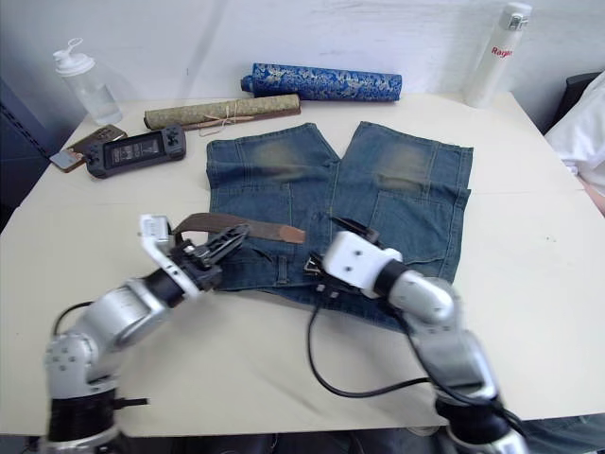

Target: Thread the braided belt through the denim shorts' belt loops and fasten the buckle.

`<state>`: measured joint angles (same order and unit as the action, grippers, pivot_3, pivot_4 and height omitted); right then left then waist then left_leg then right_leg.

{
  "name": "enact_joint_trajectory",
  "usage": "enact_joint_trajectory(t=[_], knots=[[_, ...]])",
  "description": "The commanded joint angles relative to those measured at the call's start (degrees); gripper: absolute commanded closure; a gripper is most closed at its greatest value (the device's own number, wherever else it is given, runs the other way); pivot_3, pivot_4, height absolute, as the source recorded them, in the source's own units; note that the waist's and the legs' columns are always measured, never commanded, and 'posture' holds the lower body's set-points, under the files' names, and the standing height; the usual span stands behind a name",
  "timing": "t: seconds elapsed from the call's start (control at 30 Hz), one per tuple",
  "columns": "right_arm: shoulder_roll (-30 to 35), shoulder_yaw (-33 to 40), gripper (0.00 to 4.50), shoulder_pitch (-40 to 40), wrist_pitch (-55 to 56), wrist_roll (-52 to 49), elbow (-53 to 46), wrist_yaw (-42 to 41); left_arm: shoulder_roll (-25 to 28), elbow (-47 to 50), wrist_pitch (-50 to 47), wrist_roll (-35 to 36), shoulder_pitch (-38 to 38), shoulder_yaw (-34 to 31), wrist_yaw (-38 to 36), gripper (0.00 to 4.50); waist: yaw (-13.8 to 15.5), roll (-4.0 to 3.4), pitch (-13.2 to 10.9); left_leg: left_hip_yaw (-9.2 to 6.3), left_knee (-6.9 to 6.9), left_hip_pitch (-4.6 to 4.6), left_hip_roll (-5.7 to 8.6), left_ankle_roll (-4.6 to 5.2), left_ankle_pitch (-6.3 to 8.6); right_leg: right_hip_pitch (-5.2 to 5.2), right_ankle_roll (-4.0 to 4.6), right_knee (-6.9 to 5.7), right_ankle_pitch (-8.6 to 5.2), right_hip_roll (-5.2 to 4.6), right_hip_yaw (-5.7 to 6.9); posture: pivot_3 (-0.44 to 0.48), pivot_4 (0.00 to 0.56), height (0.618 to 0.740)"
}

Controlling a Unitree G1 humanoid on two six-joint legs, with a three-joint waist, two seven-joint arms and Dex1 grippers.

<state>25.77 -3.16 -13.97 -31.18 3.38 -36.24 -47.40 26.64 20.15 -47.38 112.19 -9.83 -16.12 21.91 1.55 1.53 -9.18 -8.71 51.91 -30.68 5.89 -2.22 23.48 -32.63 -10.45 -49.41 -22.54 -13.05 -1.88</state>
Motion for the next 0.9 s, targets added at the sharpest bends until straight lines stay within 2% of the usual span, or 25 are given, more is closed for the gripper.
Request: enact_joint_trajectory(t=[0.03,0.1,0.2,0.5,0.63,0.9], knots=[[1.7,9.0,1.01,-1.6,-13.2,-16.1,-6.0,-5.4,6.8,0.1,-4.1,0.3,2.8,-2.0,-8.0,4.50,-0.1,-0.05,0.0,0.01,0.00,0.00,-0.12,-0.03,0.02,-0.01,0.00,0.00,0.00,0.08,0.02,0.000,0.150,0.637],[3.1,10.9,1.01,-2.7,-18.7,-21.3,-6.4,-6.0,9.7,-0.5,-4.9,0.0,4.0,-1.7,-10.1,4.50,-0.1,-0.10,-0.1,0.02,-0.03,0.03,-0.58,-0.16,0.13,-0.01,0.04,0.10,-0.02,0.22,0.06,0.000,0.150,0.637],[4.8,10.8,1.01,-3.4,-20.8,-24.0,-6.5,-4.7,12.8,-0.5,-6.2,-3.4,5.4,-0.5,-12.4,4.50,0.1,-0.10,-0.1,0.00,-0.14,0.04,-0.66,-0.18,0.15,0.00,0.07,0.23,-0.02,0.27,0.13,0.000,0.150,0.637],[6.6,9.5,1.01,-2.6,-22.4,-29.2,-8.0,0.7,13.9,-0.1,-2.5,-6.8,6.0,-1.6,-9.3,4.50,0.0,-0.15,-0.1,0.00,-0.73,0.15,-0.69,-0.19,0.13,0.04,-0.06,1.06,0.21,0.18,0.02,0.000,0.150,0.637],[6.7,9.2,1.01,-2.3,-22.9,-30.9,-8.8,3.0,16.6,0.2,-4.1,-10.4,7.1,-1.7,-11.3,4.50,0.0,-0.16,-0.1,0.01,-0.81,0.16,-0.73,-0.22,0.11,0.02,-0.08,1.12,0.21,0.22,0.03,0.000,0.150,0.637],[7.2,8.3,1.01,-2.4,-22.5,-33.9,-8.6,6.3,17.3,2.4,-4.2,-13.7,8.6,-1.4,-14.1,4.50,0.1,-0.18,-0.1,0.02,-0.81,0.16,-0.72,-0.19,0.13,0.08,-0.13,1.25,0.29,0.22,0.04,0.000,0.150,0.637]])
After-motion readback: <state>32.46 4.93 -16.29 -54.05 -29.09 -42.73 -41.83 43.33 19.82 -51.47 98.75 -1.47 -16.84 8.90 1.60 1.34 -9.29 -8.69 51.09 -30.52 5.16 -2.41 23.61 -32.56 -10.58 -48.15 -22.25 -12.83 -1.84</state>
